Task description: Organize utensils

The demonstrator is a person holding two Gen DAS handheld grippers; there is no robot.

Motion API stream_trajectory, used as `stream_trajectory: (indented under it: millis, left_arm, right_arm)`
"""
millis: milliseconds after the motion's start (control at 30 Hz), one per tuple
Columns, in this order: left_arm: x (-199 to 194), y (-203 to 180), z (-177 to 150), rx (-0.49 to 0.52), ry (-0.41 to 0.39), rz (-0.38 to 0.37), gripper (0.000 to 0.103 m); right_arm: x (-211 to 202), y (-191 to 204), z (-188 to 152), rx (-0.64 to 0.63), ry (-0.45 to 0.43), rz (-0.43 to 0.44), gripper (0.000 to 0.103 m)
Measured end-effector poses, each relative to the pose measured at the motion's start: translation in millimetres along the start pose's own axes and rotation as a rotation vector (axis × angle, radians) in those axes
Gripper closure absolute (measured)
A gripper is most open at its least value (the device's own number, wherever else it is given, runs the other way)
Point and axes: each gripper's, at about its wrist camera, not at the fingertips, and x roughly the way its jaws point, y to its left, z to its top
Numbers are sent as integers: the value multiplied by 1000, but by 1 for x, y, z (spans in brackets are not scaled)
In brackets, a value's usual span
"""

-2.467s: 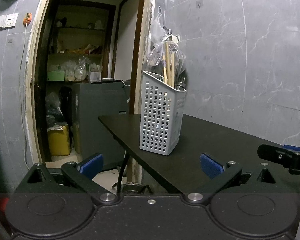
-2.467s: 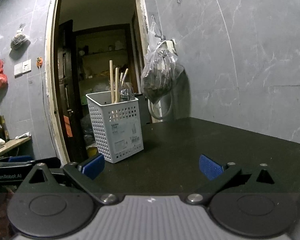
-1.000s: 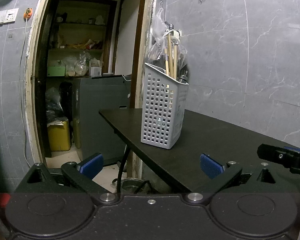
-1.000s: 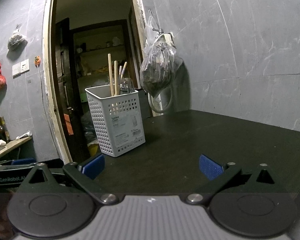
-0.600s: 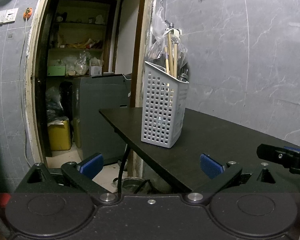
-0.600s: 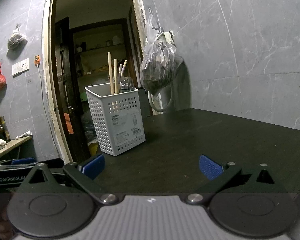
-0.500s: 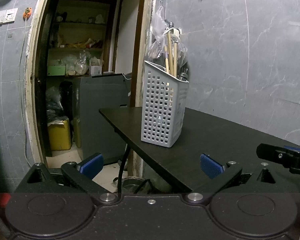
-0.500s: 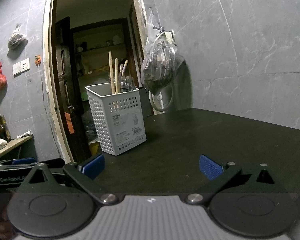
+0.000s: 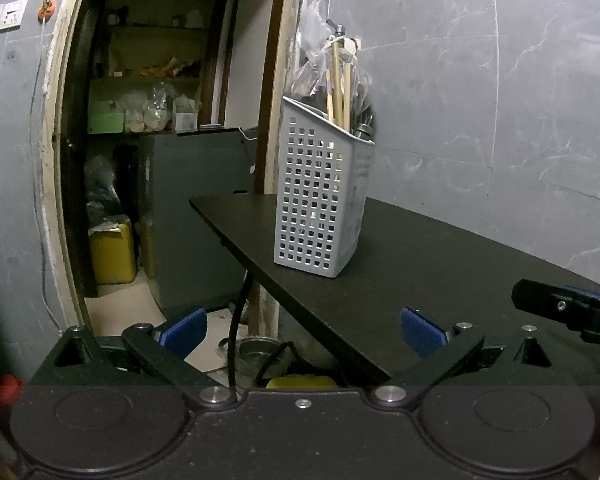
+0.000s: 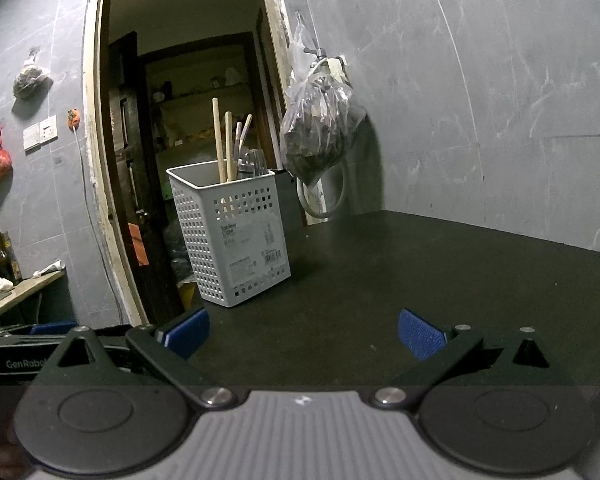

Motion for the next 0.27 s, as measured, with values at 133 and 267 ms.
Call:
stream_trajectory:
  millis: [133, 267]
  left_arm:
    - [0, 0, 0, 0, 2, -5, 1]
    - [0, -1, 0, 1, 2, -1, 1]
  right_arm:
    - [1, -1, 0, 3, 4, -1, 0]
    - [2, -1, -1, 4, 5, -2, 0]
